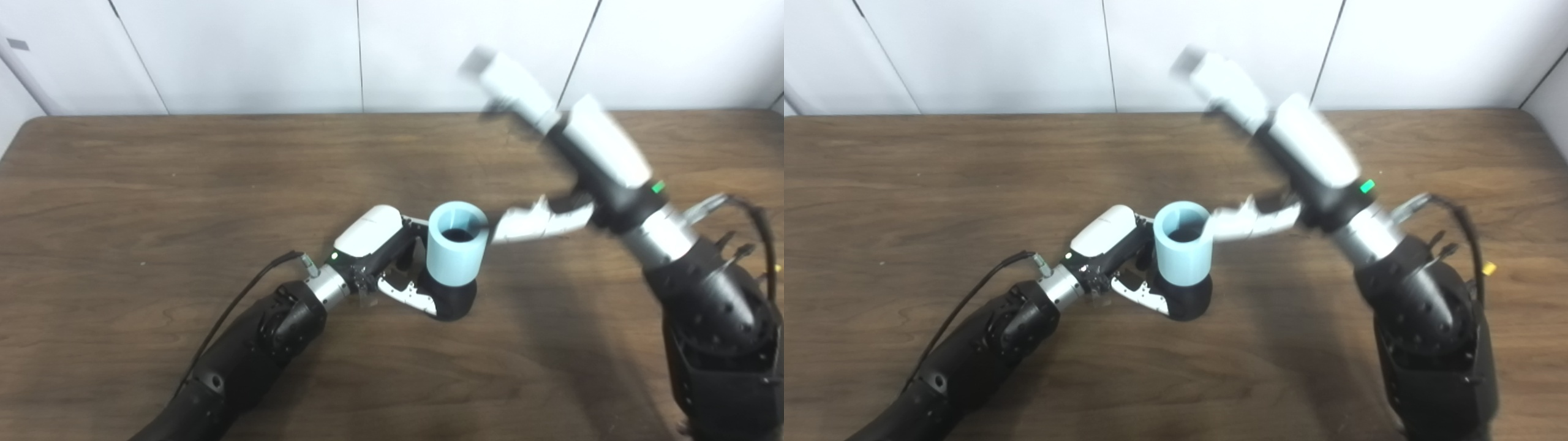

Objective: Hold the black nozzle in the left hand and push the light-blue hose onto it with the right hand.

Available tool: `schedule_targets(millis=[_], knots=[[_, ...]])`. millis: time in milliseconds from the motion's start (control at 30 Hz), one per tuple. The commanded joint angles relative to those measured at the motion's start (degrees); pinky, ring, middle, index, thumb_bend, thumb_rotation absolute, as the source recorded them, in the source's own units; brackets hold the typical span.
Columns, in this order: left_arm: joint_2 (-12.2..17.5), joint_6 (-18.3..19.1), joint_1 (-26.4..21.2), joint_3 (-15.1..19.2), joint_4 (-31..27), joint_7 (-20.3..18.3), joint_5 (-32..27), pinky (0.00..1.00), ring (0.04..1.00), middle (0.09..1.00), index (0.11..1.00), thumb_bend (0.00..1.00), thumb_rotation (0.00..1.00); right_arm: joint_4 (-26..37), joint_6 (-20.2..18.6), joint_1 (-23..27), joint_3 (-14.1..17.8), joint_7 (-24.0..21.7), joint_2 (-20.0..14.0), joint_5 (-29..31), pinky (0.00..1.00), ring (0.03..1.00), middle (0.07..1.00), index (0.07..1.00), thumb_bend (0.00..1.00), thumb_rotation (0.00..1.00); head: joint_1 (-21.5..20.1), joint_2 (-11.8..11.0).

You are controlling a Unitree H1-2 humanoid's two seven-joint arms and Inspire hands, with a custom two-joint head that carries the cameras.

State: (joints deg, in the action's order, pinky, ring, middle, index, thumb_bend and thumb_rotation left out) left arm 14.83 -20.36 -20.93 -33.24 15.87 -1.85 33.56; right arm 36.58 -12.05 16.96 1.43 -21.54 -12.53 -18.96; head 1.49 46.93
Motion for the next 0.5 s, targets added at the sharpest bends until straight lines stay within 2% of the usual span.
schedule_targets(millis=[0,167,267,300,367,400,467], knots=[[1.35,2.52,4.36,-2.36,5.24,-4.17,3.53,0.27,0.371,0.436,0.516,0.50,0.00,2.43,-4.02,2.65,1.31,1.51,0.36,2.71,0.86,1.000,1.000,1.000,0.84,0.46,0.05,0.02],[1.27,2.75,4.38,-2.31,5.04,-4.17,3.56,0.26,0.365,0.437,0.518,0.50,0.00,0.59,-11.51,2.51,4.77,2.42,1.35,12.03,0.83,1.000,1.000,1.000,0.93,0.39,0.17,0.05],[1.40,3.02,4.51,-2.24,4.97,-4.49,3.49,0.27,0.364,0.440,0.521,0.50,0.00,-0.42,-12.66,1.04,5.04,2.23,0.29,15.20,0.80,1.000,1.000,1.000,0.95,0.39,0.12,0.06],[1.50,3.02,4.54,-2.21,4.85,-4.61,3.41,0.27,0.364,0.441,0.521,0.50,0.00,-1.50,-11.54,-0.14,5.02,2.18,-0.24,15.82,0.79,1.000,1.000,1.000,0.95,0.39,0.20,0.06],[1.64,2.97,4.55,-2.18,4.73,-4.63,3.44,0.26,0.363,0.441,0.521,0.50,0.00,-3.26,-9.80,-1.89,5.21,2.46,-0.57,17.49,0.73,0.932,1.000,1.000,0.81,0.47,0.25,0.05],[1.71,2.91,4.56,-2.17,4.70,-4.56,3.51,0.26,0.362,0.442,0.521,0.50,0.00,-4.37,-9.01,-2.87,5.47,2.78,-0.55,18.37,0.72,0.920,1.000,1.000,0.79,0.47,0.29,0.02],[1.84,3.06,4.62,-2.12,4.55,-4.54,3.67,0.27,0.364,0.448,0.524,0.50,0.00,-7.23,-6.84,-4.72,5.94,3.23,-0.92,19.57,0.65,0.850,0.961,0.993,0.71,0.41,0.32,-0.03]])
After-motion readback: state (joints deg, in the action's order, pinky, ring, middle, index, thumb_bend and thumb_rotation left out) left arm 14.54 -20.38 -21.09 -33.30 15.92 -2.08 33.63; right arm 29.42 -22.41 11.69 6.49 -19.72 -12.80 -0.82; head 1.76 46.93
